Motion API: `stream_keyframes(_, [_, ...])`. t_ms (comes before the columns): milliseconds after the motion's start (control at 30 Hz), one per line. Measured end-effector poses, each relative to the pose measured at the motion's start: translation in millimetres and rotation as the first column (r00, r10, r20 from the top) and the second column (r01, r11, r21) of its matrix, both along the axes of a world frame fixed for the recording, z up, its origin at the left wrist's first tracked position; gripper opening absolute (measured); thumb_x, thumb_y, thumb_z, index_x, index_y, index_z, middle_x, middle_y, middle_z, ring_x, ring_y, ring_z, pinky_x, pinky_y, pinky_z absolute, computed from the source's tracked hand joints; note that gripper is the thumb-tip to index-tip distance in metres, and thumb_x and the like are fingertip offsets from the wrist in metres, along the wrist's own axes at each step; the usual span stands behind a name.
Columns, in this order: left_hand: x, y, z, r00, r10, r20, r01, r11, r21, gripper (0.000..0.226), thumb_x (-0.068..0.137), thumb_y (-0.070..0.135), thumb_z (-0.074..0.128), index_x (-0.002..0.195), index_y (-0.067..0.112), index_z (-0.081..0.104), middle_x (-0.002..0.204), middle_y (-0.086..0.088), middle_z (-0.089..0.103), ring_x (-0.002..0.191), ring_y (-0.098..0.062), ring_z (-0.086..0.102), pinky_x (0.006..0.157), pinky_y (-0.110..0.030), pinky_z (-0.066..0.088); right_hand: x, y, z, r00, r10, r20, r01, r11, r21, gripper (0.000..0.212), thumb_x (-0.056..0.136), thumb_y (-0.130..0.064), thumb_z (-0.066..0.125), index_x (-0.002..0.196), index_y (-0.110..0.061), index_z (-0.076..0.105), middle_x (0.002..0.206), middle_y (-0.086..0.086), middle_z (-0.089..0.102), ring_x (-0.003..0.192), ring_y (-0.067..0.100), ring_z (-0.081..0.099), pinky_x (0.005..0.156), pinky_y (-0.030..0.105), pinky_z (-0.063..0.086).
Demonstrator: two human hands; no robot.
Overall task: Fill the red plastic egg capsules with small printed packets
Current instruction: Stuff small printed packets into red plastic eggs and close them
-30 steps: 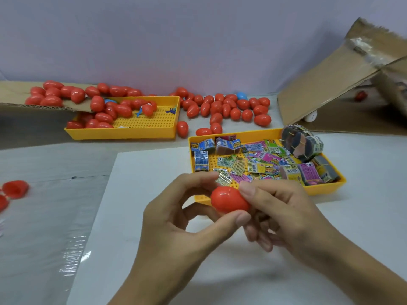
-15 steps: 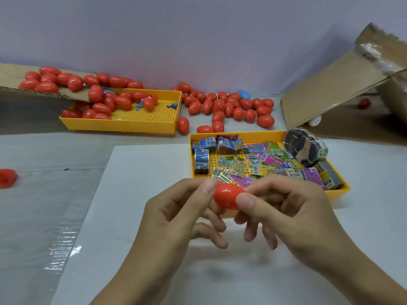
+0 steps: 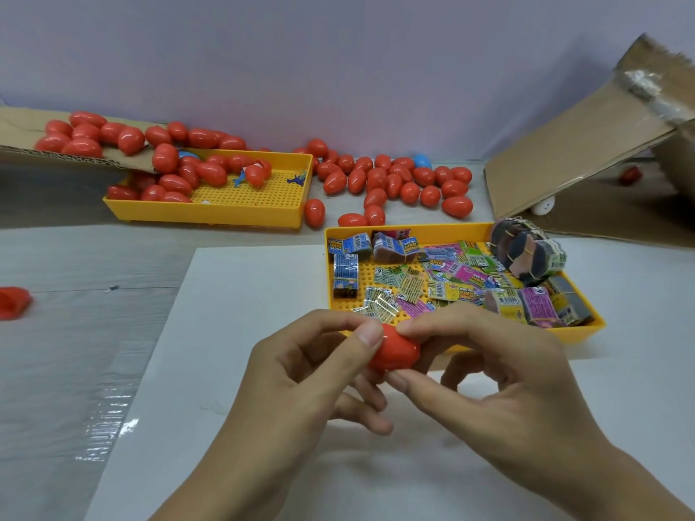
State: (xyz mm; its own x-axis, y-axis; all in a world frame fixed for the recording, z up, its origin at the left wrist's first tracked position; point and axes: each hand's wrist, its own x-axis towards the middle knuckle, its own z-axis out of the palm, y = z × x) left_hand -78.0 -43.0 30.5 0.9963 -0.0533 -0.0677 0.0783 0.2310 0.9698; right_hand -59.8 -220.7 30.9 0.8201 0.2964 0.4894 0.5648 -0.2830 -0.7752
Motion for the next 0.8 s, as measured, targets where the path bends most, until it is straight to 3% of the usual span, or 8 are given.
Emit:
stream_keyframes(200, [-0.6,3.3,-1.8,0.998,-0.012,0.054,0.015,0.998,-0.06,0.038,0.064,0.032,0.08,0.097,0.013,0.077,0.08,-0.017,0.073,0.067,-0.024,0.071,0.062,-0.03,0.059,-1.6,1.2,4.4,0.957,0.067,-0.281,-0.001,0.973,0.231,0.025,0.078,-0.033,0.072,0.102,-0.026,0.072,0.088,0.0,0.072,0.069,0.019,0.068,0.047,0.027,0.052])
stream_keyframes(300, [-0.5,4.9,-4.1,0.996,-0.031,0.079,0.033,0.999,-0.024,0.039,0.062,0.029,0.082,0.097,0.015,0.077,0.09,-0.017,0.075,0.079,-0.028,0.074,0.07,-0.028,0.058,-0.3,1.7,7.5,0.932,0.076,-0.353,0.027,0.96,0.279,0.023,0.08,-0.037,0.066,0.095,-0.022,0.074,0.072,0.003,0.07,0.055,0.015,0.066,0.041,0.024,0.049])
stream_keyframes(533, [0.5,7.2,-6.0,0.991,-0.074,0.113,0.072,0.997,0.021,0.043,0.061,0.025,0.083,0.104,0.023,0.075,0.105,-0.009,0.075,0.099,-0.027,0.072,0.08,-0.028,0.058,1.3,1.2,8.0,0.932,0.056,-0.358,0.046,0.962,0.27,0.016,0.075,-0.028,0.074,0.088,-0.019,0.076,0.07,0.008,0.072,0.056,0.02,0.068,0.039,0.026,0.049])
stream_keyframes(800, [0.9,6.4,-6.1,0.988,-0.056,0.141,0.052,0.998,0.031,0.038,0.058,0.023,0.086,0.094,0.022,0.075,0.099,-0.011,0.075,0.095,-0.026,0.073,0.073,-0.026,0.058,0.8,1.1,8.3,0.935,0.057,-0.35,0.04,0.964,0.262,0.02,0.069,-0.027,0.083,0.087,-0.021,0.078,0.076,0.003,0.073,0.057,0.015,0.067,0.042,0.025,0.051])
